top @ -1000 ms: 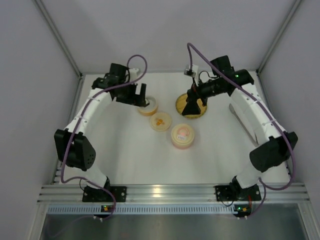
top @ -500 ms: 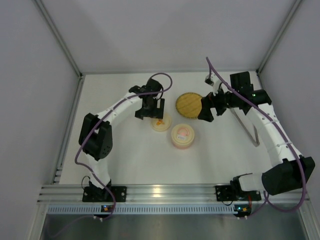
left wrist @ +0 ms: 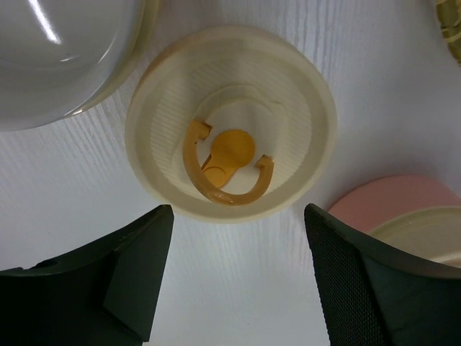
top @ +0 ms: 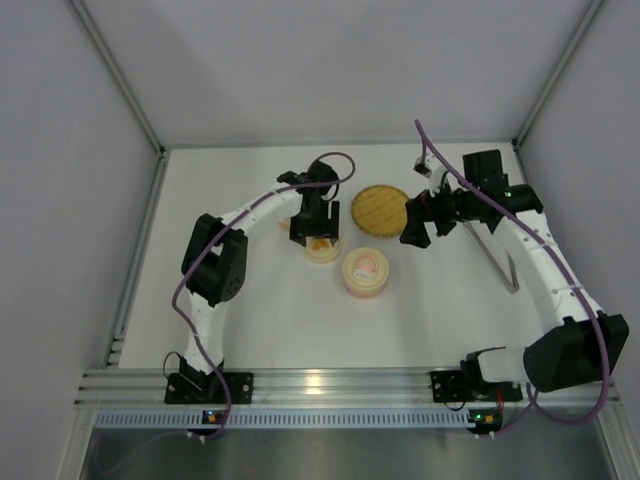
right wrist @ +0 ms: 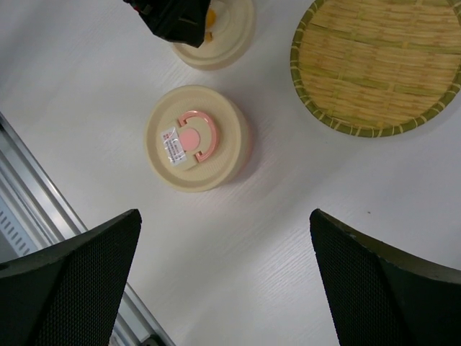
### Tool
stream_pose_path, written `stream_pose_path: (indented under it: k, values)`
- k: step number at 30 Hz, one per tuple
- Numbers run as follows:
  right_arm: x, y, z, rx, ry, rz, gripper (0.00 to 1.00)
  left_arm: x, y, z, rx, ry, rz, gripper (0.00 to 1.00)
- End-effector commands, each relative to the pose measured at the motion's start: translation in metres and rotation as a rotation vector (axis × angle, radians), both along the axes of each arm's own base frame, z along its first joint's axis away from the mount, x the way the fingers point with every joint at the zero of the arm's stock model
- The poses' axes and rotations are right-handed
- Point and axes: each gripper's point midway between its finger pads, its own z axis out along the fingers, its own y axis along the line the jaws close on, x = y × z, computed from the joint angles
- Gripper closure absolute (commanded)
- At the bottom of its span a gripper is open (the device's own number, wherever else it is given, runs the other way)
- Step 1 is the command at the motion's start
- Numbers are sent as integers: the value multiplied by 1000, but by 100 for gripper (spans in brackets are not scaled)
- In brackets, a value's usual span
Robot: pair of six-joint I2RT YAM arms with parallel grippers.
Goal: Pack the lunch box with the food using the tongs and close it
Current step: Pick up the box lid from the center of the board.
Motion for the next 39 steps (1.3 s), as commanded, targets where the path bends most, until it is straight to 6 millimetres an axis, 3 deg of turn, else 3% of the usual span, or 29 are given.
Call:
stream_pose_path:
  k: [1,6,18,28,39]
  values:
    - [4,-6,15,12,-85,-7,1,20,-22,18,-107,-47,37,22]
    - [4,-13,12,6,-87,-17,1,23,-24,4,-107,-16,54,28]
    - [0,-14,7,26,-62,-10,1,46,-27,9,-165,-44,101,51]
    - [0,-13,4,38,-49,-7,1,50,-15,-1,-102,-45,120,59]
    - [-2,-13,2,40,-39,-6,1,54,-25,-2,-142,-27,107,70]
